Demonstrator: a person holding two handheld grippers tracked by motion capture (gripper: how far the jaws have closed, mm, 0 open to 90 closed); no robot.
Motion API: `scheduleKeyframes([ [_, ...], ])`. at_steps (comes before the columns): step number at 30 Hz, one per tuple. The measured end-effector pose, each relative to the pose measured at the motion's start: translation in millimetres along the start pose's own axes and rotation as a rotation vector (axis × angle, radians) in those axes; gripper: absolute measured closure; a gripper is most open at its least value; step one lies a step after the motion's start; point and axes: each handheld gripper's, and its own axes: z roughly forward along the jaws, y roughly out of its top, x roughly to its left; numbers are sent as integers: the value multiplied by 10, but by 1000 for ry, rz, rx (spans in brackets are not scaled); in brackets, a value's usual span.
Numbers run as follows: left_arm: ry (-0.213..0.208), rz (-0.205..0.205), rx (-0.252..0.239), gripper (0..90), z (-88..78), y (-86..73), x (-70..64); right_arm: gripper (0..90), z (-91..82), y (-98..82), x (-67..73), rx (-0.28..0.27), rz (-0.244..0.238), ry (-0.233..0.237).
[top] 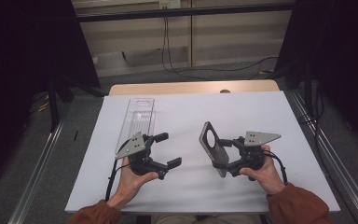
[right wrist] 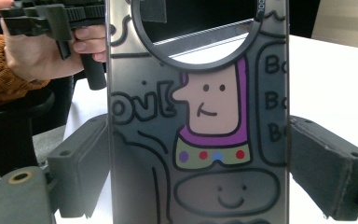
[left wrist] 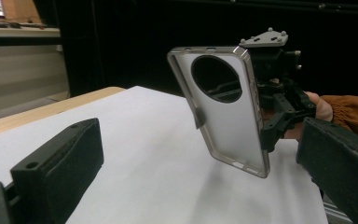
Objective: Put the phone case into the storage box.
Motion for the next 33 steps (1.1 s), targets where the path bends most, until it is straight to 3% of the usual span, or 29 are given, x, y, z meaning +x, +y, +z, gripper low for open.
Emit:
scheduleKeyframes([
  [5, -36, 3, -8, 9, 167, 65, 14, 121, -4, -3, 3, 2, -4, 1],
  [8, -26, 17, 11, 11, 256, 87, 29, 121, -1, -6, 10, 4, -6, 3],
  [14, -63, 12, -15, 12, 369, 44, 37, 121, 2, -21, 23, 3, -7, 15],
  [18, -67, 21, 3, 9, 369, 35, 10, 121, 21, -34, 32, 4, -9, 25],
  [23, -99, 38, -10, 10, 315, 50, 8, 121, 55, -41, 65, 2, -8, 48],
  [25, -99, 24, -32, 10, 326, 51, -2, 121, 76, -42, 75, 1, -10, 62],
  [30, -116, 36, -17, 8, 342, 38, -8, 121, 97, -41, 93, -17, 12, 96],
  [33, -132, 21, -28, 8, 360, 28, -11, 121, 109, -42, 89, -19, 14, 106],
])
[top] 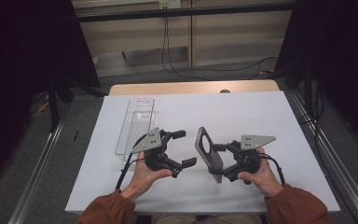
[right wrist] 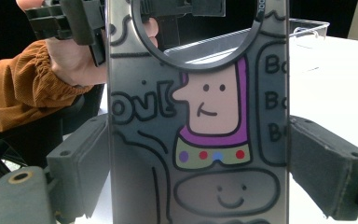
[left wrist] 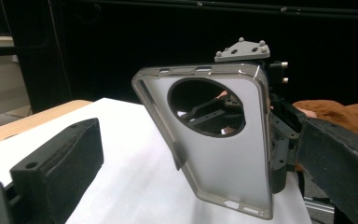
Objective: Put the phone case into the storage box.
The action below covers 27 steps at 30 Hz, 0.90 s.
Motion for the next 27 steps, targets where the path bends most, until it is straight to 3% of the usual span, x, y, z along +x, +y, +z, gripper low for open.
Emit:
scheduleKeyframes([
  [10, -46, -13, -31, 8, 61, -15, 9, 121, 66, -1, 42, 6, -1, 62],
  [18, -50, -19, -34, 7, 189, 9, -8, 121, 45, 21, 40, 0, -3, 71],
  [27, -90, -9, -41, 3, 288, 63, 19, 121, -16, 43, 26, -12, -2, 74],
])
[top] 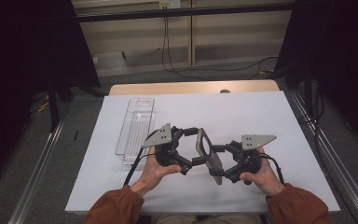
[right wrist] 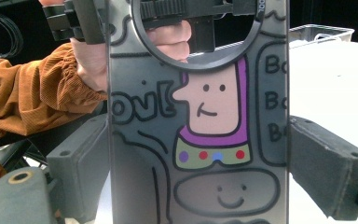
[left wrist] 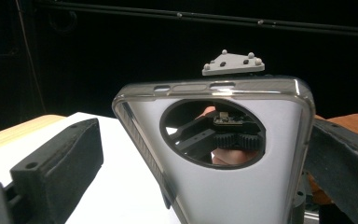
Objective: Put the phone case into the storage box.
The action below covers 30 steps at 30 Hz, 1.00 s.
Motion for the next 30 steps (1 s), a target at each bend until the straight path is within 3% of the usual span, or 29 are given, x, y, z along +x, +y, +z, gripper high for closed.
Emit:
scheduleKeyframes([
  [15, -45, 8, -10, 13, 19, -8, 24, 121, 51, -9, 18, 10, 3, 34],
  [19, -60, -9, -20, 15, 46, -28, 12, 121, 57, -16, 22, 14, -3, 34],
  [26, -91, 9, -12, 51, 59, -41, 5, 121, 86, -35, 26, 27, -2, 47],
  [30, -82, 13, -9, 64, 60, -41, 8, 121, 87, -36, 23, 25, -4, 46],
])
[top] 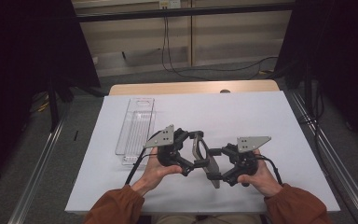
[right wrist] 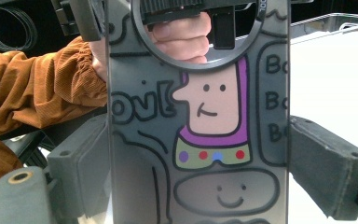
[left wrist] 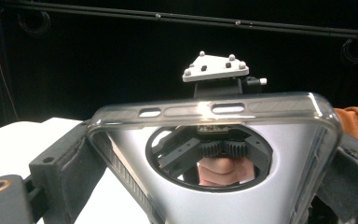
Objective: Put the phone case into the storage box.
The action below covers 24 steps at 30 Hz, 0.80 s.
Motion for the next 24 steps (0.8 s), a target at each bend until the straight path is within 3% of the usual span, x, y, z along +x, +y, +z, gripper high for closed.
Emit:
scheduleKeyframes([
  [12, 6, -18, 23, 92, 0, -15, 18, 115, 23, -35, -35, 7, -3, -15],
  [24, 36, -4, 34, 109, 24, 18, -14, 94, 53, -47, -33, 18, -8, -36],
])
